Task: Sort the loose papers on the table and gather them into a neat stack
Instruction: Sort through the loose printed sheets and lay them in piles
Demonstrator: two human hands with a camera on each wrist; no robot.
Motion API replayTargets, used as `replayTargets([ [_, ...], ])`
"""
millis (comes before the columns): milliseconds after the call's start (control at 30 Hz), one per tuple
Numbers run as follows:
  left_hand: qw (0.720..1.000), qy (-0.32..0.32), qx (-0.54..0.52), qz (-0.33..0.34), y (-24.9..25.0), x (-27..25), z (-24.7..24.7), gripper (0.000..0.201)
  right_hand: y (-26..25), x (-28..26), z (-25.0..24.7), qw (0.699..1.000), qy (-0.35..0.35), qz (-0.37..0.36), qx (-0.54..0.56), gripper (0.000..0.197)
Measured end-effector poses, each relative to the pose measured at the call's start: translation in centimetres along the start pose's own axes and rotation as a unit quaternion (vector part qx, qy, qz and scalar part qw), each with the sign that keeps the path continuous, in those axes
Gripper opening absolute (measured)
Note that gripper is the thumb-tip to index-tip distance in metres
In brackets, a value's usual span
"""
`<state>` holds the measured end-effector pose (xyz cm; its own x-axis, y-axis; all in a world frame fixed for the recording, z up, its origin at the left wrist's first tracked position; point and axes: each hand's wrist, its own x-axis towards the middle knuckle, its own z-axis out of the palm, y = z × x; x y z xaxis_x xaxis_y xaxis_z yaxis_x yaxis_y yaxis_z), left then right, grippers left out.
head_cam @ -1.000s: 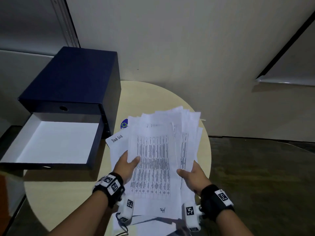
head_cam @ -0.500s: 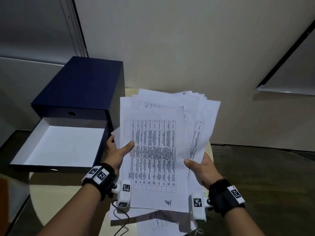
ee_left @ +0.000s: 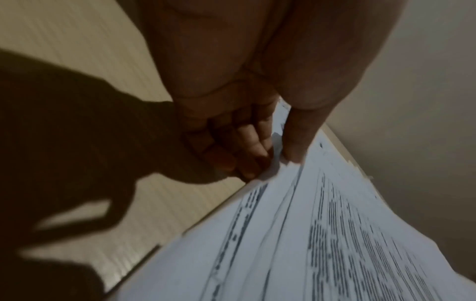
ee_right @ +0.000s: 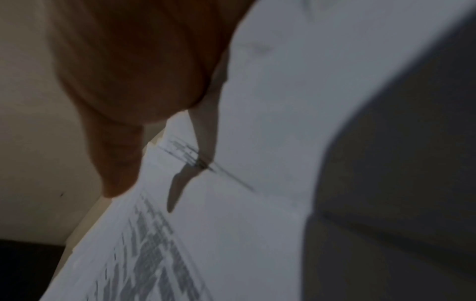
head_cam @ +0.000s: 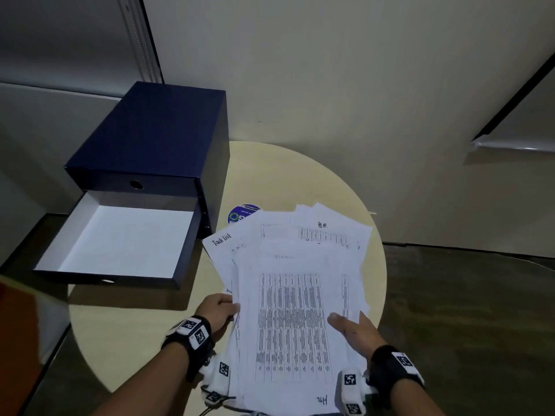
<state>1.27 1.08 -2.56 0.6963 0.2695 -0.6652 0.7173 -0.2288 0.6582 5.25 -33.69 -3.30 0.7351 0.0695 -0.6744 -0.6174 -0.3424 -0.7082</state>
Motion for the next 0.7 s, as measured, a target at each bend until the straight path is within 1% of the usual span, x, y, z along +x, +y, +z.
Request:
replayTargets([
  [33,0.999,0.016,0.039,0.012,-0.3,0.4,0.3,0.018,0.3,0.3,0.2,1.000,-0.002,-0.021,-0.017,0.093],
  [67,0.997,0.040,0.068,0.013,-0.3,0.6,0.5,0.024,1.2,1.0,0.0,0.998,-0.002,-0.039,-0.044,0.092],
  [100,0.995,0.061,0.074,0.009,-0.2,0.5,0.6,0.025,1.6,1.4,0.0,0.997,-0.009,-0.045,-0.058,0.091],
  [133,0.995,0.080,0.064,0.009,-0.3,0.8,0.6,0.024,1.9,1.6,-0.2,0.998,-0.013,-0.048,-0.049,0.090],
  [200,0.995,0.097,0.004,0.029,-0.4,1.4,0.5,0.030,2.1,1.9,-0.7,0.998,-0.024,-0.051,0.004,0.096],
  [267,0.992,0.100,-0.067,0.047,0.2,1.0,0.4,0.035,1.5,1.2,-1.0,0.996,-0.046,-0.046,0.067,0.099],
  [300,0.991,0.091,-0.091,0.045,0.5,1.0,0.3,0.033,1.4,1.0,-1.0,0.994,-0.060,-0.045,0.078,0.094],
  [367,0.993,0.056,-0.099,0.034,0.8,0.9,0.3,0.031,1.5,1.1,-0.7,0.996,-0.056,-0.040,0.054,0.080],
  [400,0.994,0.040,-0.099,0.029,0.8,0.8,0.4,0.035,1.7,1.2,-0.5,0.997,-0.049,-0.037,0.043,0.074],
  [467,0.995,0.004,-0.100,0.018,0.8,0.4,0.6,0.047,1.7,1.3,0.3,0.998,-0.056,-0.028,0.021,0.066],
  [500,0.994,-0.014,-0.109,0.013,0.7,0.2,0.8,0.049,1.5,1.1,0.7,0.998,-0.056,-0.027,0.004,0.063],
  [567,0.988,-0.049,-0.143,0.000,0.5,-0.3,1.2,0.046,1.2,0.9,1.3,0.998,-0.052,-0.028,-0.015,0.057],
  [600,0.984,-0.070,-0.166,-0.001,0.0,0.1,1.4,0.053,0.9,0.8,1.6,0.998,-0.056,-0.025,-0.018,0.057],
  [667,0.976,-0.090,-0.196,-0.002,-1.7,1.8,1.8,0.092,0.6,0.5,1.8,0.997,-0.068,-0.031,-0.026,0.059],
  [700,0.973,-0.091,-0.213,0.005,-3.4,3.9,2.2,0.099,0.4,0.3,1.8,0.996,-0.074,-0.039,-0.017,0.059],
])
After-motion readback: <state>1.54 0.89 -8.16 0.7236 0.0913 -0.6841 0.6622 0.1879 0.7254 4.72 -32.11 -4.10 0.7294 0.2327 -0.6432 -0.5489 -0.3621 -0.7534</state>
